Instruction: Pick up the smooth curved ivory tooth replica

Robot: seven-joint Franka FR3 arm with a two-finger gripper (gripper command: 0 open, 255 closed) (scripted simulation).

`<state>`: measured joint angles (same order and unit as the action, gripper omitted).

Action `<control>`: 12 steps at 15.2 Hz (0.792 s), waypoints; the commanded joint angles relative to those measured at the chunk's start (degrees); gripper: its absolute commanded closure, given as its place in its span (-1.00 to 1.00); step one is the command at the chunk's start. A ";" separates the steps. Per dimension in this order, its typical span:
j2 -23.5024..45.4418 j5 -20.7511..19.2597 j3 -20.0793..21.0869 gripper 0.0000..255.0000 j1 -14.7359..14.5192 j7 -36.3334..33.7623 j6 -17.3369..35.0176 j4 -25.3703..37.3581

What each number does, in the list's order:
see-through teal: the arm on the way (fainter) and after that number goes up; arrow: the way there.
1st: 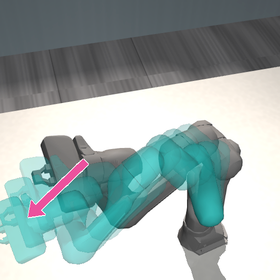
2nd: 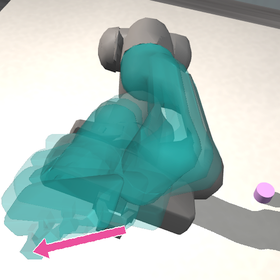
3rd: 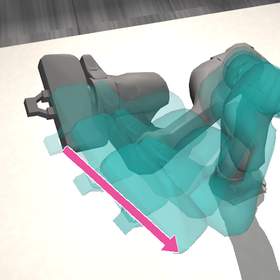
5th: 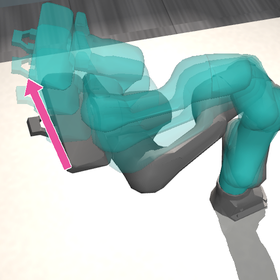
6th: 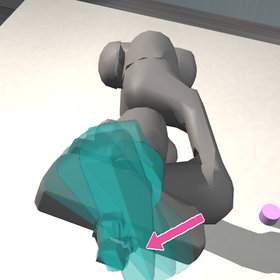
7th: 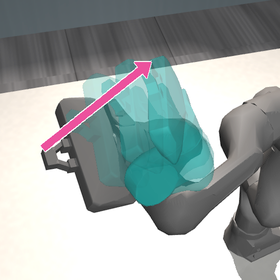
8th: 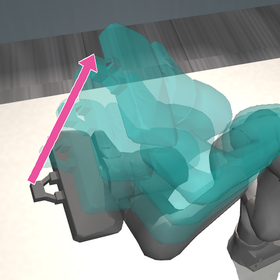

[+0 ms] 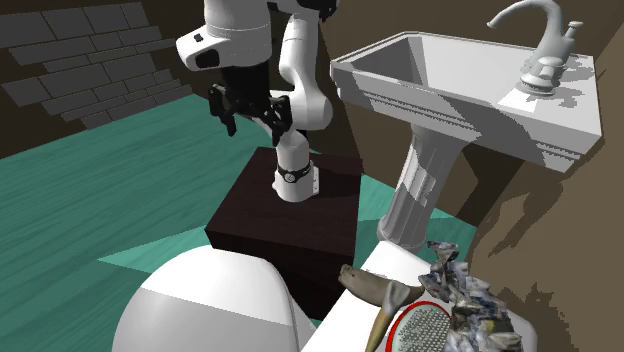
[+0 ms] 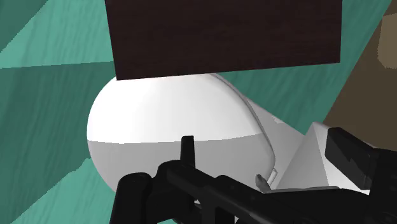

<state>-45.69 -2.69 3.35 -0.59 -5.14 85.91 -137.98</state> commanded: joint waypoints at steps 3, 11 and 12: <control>4.31 0.12 -0.85 -1.00 -1.57 3.99 2.74 1.83; 20.84 2.35 -2.76 -1.00 -7.85 20.01 10.42 11.41; 22.78 2.79 -2.82 -1.00 -8.60 22.01 11.01 12.81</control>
<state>-25.10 -0.32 0.66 -8.40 14.60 96.34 -126.88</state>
